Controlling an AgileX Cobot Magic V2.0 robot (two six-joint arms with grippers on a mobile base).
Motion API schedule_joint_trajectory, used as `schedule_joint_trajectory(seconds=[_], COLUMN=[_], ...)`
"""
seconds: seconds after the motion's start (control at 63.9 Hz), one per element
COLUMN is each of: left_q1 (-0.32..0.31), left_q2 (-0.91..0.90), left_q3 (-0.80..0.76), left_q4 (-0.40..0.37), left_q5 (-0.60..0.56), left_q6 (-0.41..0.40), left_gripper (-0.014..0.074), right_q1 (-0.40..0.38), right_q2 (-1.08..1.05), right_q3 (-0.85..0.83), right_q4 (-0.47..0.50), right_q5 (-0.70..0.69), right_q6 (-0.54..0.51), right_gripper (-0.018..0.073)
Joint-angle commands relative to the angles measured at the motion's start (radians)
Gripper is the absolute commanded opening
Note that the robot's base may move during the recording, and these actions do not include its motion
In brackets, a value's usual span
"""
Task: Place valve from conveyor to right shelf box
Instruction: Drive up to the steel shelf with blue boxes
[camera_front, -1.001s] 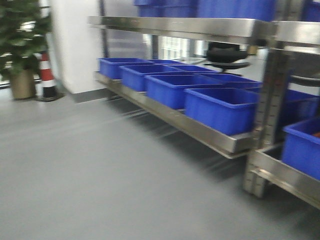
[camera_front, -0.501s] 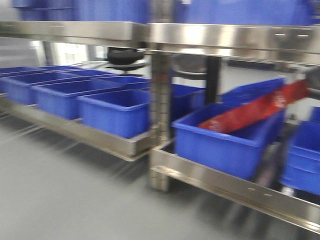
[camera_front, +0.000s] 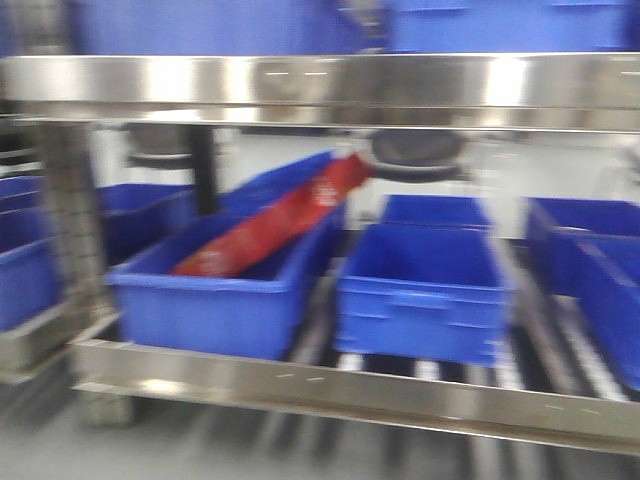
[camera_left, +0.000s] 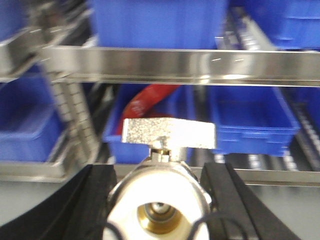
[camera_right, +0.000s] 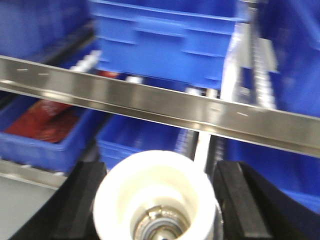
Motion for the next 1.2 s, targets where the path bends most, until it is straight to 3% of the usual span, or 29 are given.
schedule_joint_trajectory(seconds=[0.0, 1.189], left_q1=[-0.003, -0.003], left_q2=[-0.012, -0.012], left_q3=[-0.009, -0.009], left_q4=[-0.018, -0.018], left_q5=[-0.056, -0.056], left_q6=[-0.001, -0.001], left_gripper=[-0.0111, -0.0111], right_q1=[-0.007, -0.007], right_q2=[-0.009, -0.009], right_q3=[-0.016, -0.016], right_q4=[-0.007, -0.007], right_q5=[-0.072, -0.072], right_q6=[-0.002, -0.002], right_gripper=[-0.0153, -0.0153])
